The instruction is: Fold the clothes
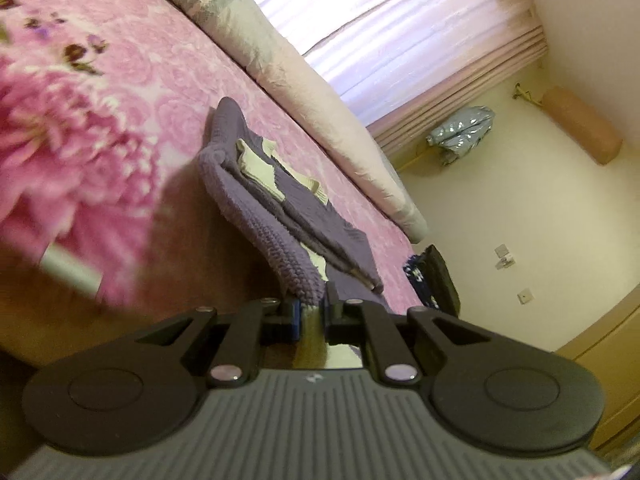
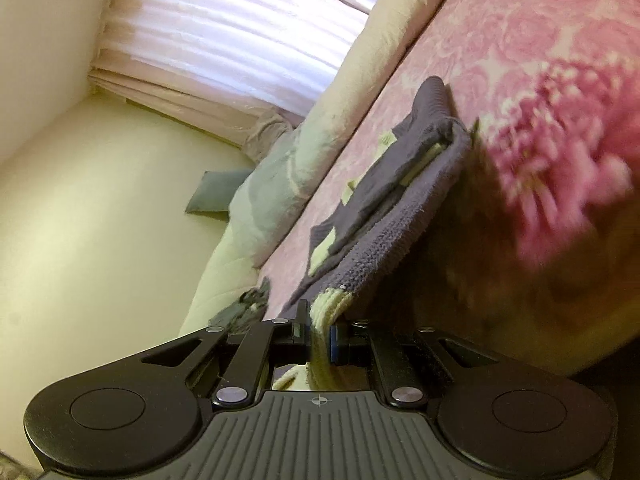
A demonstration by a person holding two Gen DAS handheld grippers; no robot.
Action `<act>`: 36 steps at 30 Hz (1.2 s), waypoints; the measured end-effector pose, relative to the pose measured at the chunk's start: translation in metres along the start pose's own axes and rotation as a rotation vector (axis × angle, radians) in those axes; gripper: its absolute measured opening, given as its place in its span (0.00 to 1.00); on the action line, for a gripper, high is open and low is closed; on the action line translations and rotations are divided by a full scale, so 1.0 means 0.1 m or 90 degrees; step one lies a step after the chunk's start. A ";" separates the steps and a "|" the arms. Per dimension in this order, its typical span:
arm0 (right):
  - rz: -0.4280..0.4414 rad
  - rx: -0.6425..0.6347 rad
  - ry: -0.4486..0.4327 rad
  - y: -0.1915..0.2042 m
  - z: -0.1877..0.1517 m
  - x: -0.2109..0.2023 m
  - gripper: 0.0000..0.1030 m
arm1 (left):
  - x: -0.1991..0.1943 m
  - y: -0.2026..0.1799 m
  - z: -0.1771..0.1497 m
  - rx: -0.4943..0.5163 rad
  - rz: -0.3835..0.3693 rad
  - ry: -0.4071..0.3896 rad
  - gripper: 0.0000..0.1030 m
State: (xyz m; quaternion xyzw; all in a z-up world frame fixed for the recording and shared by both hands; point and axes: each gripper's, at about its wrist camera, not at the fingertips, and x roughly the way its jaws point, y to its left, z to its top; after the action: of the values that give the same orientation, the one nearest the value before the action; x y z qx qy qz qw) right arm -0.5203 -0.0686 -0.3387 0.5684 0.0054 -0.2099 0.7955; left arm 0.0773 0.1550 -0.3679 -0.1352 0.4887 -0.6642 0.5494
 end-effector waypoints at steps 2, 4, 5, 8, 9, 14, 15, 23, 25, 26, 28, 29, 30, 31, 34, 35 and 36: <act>-0.007 0.008 0.013 0.01 -0.20 -0.17 0.07 | -0.18 0.03 -0.23 -0.019 0.004 0.007 0.07; -0.026 0.027 0.027 -0.03 -0.40 -0.30 0.07 | -0.29 0.07 -0.41 -0.038 0.013 0.017 0.07; -0.037 0.039 0.032 -0.06 -0.47 -0.33 0.07 | -0.32 0.10 -0.46 -0.046 0.018 0.021 0.07; -0.061 0.058 0.041 -0.11 -0.54 -0.34 0.07 | -0.30 0.13 -0.51 -0.065 0.019 0.023 0.07; -0.061 0.056 0.041 -0.10 -0.52 -0.32 0.07 | -0.29 0.11 -0.49 -0.065 0.014 0.020 0.07; -0.030 -0.006 0.034 0.12 -0.20 -0.18 0.07 | -0.18 0.01 -0.21 -0.067 -0.018 0.005 0.07; -0.024 -0.020 0.033 0.17 -0.10 -0.14 0.07 | -0.13 0.00 -0.13 -0.068 -0.022 0.004 0.07; -0.012 -0.092 0.012 0.37 0.95 0.67 0.07 | 0.75 0.09 0.90 -0.118 -0.047 -0.003 0.09; -0.055 -0.038 -0.004 0.21 1.27 1.03 0.07 | 1.12 0.24 1.16 -0.171 -0.032 -0.003 0.12; -0.083 -0.001 -0.012 0.11 1.41 1.21 0.07 | 1.35 0.35 1.29 -0.210 -0.016 -0.004 0.14; -0.146 0.070 -0.032 -0.12 1.65 1.53 0.19 | 1.69 0.56 1.45 -0.271 0.021 -0.005 0.14; -0.172 0.095 -0.045 -0.22 1.74 1.65 0.38 | 1.80 0.62 1.50 -0.282 0.042 -0.004 0.14; -0.186 0.101 -0.064 -0.28 1.78 1.71 0.58 | 1.91 0.67 1.55 -0.289 0.065 -0.003 0.13; -0.199 0.108 -0.084 -0.33 1.82 1.77 0.62 | 1.95 0.68 1.59 -0.280 0.074 -0.009 0.13; -0.188 0.073 -0.092 -0.38 1.86 1.81 0.62 | 1.89 0.73 1.67 -0.241 0.089 -0.039 0.24; -0.196 0.046 -0.086 -0.36 1.86 1.80 0.62 | 1.84 0.75 1.69 -0.230 0.099 -0.052 0.24; -0.204 0.018 -0.079 -0.34 1.85 1.79 0.62 | 1.78 0.76 1.71 -0.216 0.111 -0.063 0.24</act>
State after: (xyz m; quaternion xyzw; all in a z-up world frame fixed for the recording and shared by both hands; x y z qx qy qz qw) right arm -0.4119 -0.3044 -0.3484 0.5573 0.0437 -0.3689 0.7426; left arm 0.1813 -0.0781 -0.4093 -0.2154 0.5756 -0.5146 0.5979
